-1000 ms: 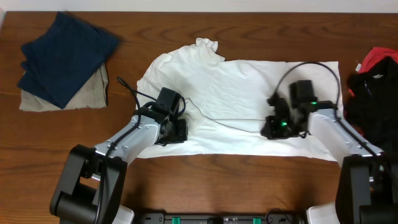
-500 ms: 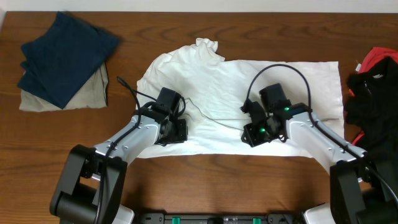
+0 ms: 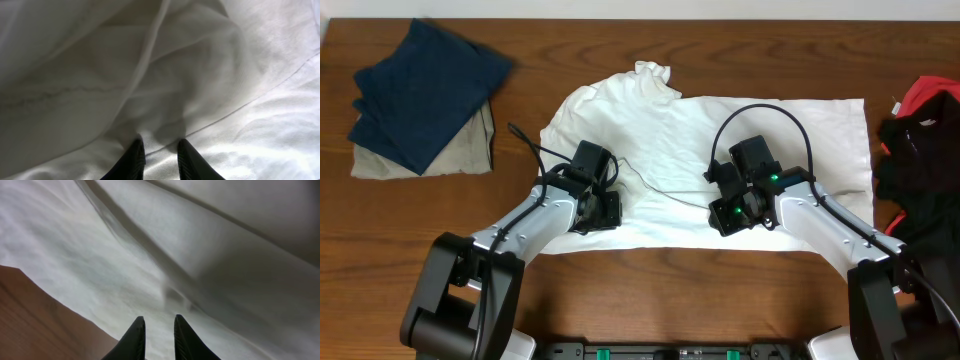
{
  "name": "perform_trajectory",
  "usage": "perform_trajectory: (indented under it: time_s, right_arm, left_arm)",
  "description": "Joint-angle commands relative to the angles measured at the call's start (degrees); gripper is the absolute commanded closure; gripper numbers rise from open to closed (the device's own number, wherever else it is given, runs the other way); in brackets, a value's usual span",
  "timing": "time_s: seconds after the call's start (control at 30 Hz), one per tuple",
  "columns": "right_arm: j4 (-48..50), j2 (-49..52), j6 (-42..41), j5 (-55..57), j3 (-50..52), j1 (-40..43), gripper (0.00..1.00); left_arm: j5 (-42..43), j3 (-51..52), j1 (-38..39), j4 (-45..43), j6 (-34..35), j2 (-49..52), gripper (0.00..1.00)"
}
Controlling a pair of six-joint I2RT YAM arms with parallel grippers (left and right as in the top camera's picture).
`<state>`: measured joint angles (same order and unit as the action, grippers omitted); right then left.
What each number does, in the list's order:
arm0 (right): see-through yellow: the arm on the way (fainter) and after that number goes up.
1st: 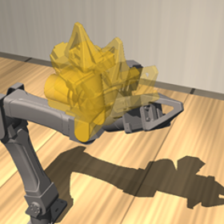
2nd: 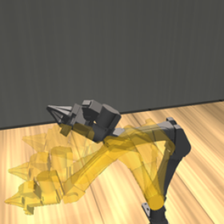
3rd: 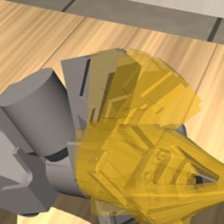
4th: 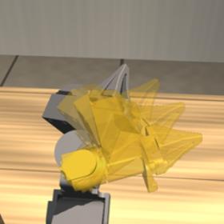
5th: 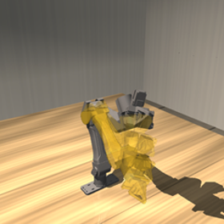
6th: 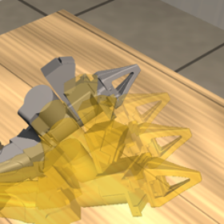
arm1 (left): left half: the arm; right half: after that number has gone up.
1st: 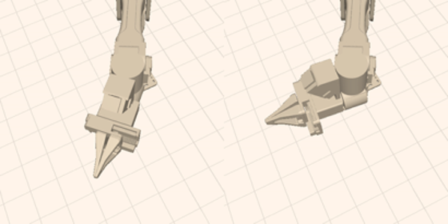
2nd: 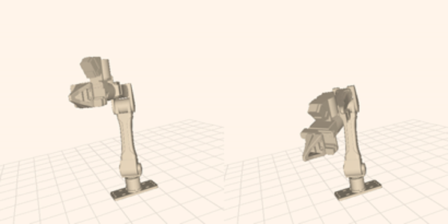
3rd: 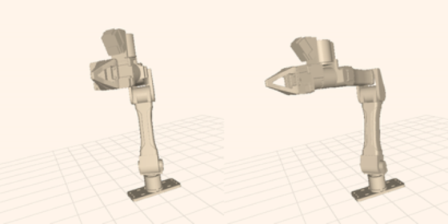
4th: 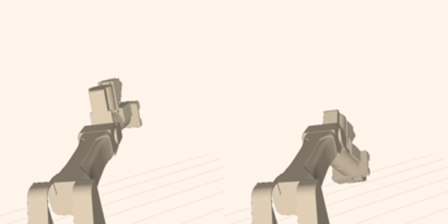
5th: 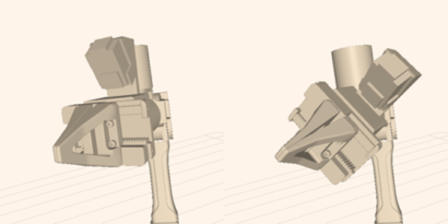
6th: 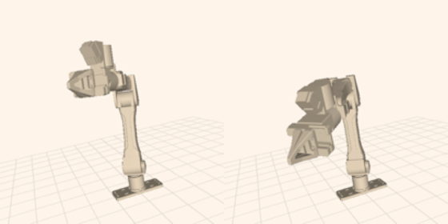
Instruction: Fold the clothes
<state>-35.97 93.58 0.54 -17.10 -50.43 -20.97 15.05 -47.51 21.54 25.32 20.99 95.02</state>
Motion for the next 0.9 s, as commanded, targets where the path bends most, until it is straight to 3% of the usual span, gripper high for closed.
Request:
perform_trajectory:
  time_s: [0.0,0.6,0.73,0.87]
  right_arm:
    - [0.33,-0.57,0.66,0.68,0.24,-0.46,0.81]
    - [6.71,-0.57,0.37,5.64,4.09,-0.42,0.80]
    - [9.99,-0.57,0.13,13.05,4.09,-0.37,0.80]
    - [15.89,-0.57,-2.21,22.14,4.09,-0.31,0.71]
  left_arm:
    - [-0.35,0.42,0.07,-0.13,0.15,1.55,0.75]
    - [-0.33,0.42,0.07,-0.13,0.15,1.55,0.75]
    - [-0.33,0.42,0.07,-0.11,0.15,1.55,0.75]
    - [-0.35,0.42,0.07,-0.11,0.15,1.55,0.75]
